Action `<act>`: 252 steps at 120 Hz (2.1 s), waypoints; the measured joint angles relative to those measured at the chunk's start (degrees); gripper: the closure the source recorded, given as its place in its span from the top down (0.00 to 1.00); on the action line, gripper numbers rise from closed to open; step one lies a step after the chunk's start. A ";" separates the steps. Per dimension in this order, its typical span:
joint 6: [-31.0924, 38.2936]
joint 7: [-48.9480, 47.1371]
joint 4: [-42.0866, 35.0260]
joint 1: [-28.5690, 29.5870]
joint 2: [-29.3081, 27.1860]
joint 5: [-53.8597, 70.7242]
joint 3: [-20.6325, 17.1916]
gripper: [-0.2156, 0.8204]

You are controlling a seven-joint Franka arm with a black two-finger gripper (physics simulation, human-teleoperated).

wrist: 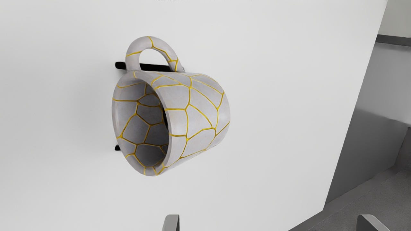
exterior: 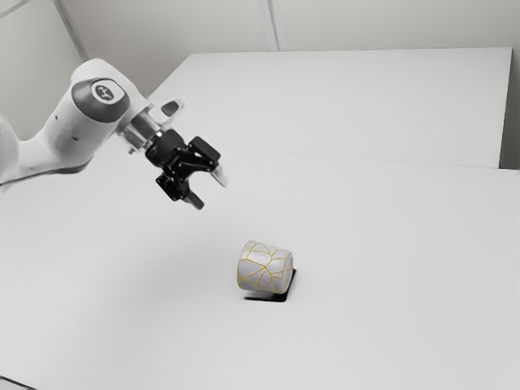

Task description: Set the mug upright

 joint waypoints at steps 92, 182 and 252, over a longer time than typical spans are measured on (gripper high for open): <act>5.25 29.91 -22.67 8.57 5.03 -32.87 -0.28 0.79; 6.17 40.90 -23.00 8.57 8.74 -46.65 -9.28 0.18; 15.68 35.55 -8.01 9.09 1.29 -6.55 -11.72 0.05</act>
